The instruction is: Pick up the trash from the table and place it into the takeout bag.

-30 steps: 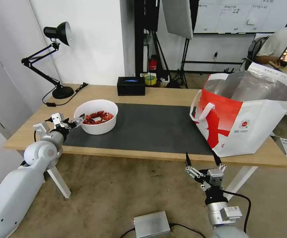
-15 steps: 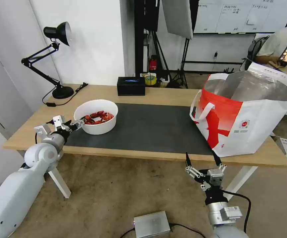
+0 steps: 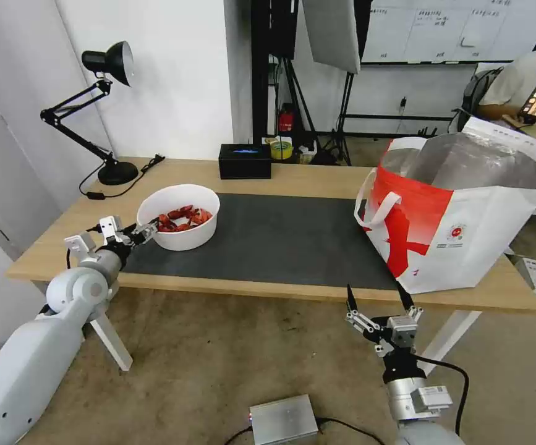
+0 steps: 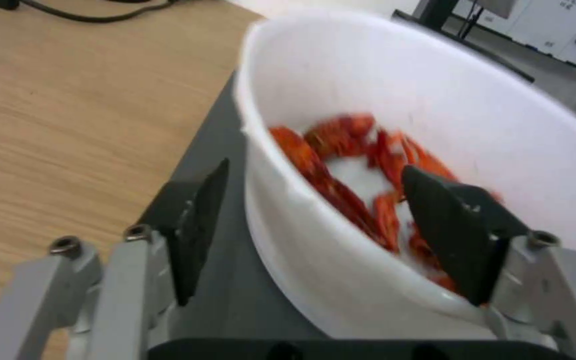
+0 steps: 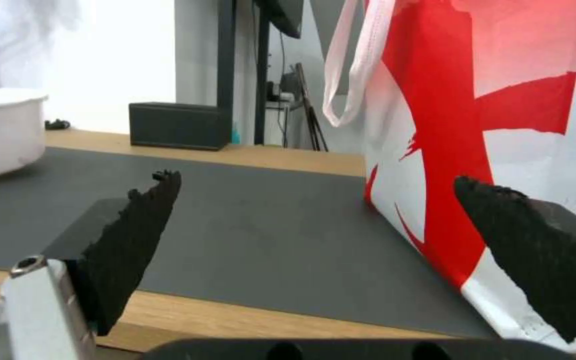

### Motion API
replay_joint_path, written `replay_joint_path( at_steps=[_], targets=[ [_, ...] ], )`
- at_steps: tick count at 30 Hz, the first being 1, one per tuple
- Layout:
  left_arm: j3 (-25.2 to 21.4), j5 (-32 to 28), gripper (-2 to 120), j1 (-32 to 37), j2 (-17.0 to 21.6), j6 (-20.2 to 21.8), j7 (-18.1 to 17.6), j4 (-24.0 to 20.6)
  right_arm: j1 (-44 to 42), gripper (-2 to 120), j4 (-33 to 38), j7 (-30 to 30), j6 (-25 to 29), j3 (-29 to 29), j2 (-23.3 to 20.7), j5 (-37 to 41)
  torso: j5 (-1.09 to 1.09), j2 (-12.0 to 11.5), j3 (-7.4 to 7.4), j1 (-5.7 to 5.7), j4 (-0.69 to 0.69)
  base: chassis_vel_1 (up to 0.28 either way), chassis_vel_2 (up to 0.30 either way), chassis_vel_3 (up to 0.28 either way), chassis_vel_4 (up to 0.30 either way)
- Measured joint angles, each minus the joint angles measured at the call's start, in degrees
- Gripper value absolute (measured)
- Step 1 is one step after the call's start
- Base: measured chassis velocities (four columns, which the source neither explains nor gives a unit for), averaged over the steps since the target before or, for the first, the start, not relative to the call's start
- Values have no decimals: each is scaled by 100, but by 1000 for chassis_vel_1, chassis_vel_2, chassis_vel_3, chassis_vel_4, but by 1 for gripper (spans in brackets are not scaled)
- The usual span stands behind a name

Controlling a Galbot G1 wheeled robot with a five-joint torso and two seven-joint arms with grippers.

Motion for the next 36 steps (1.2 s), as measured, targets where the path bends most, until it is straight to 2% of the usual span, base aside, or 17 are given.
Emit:
replay_joint_path(
  at_steps=[3,4,7,9,11,19,25,36],
  targets=[
    [6,-1,55,1,-4,30,-15,3,0,100,0,0,0,0,0,0,-1,0,1,0,0,0,0,0,0],
    [6,-1,55,1,-4,30,-15,3,0,100,0,0,0,0,0,0,-1,0,1,0,0,0,0,0,0],
    [15,2,41,7,-8,32,-15,-10,0,100,0,0,0,0,0,0,-1,-1,1,0,0,0,0,0,0],
    [16,3,40,9,-8,30,-15,-14,0,100,0,0,0,0,0,0,-1,-1,1,0,-1,0,0,0,0],
    [18,4,30,10,-9,25,-15,-26,0,100,0,0,0,0,0,0,-1,-1,1,1,-1,0,0,0,0],
    [18,7,21,9,4,18,-20,-73,0,100,0,0,0,0,0,0,-1,-1,1,0,-1,0,0,0,0],
    [31,8,0,-1,69,17,-14,-108,0,100,0,0,0,0,0,0,1,-1,0,0,-1,0,0,0,0],
    [85,-2,0,-23,157,60,-7,-172,0,100,0,0,-1,0,0,0,1,-1,0,1,-1,0,0,0,0]
  ],
)
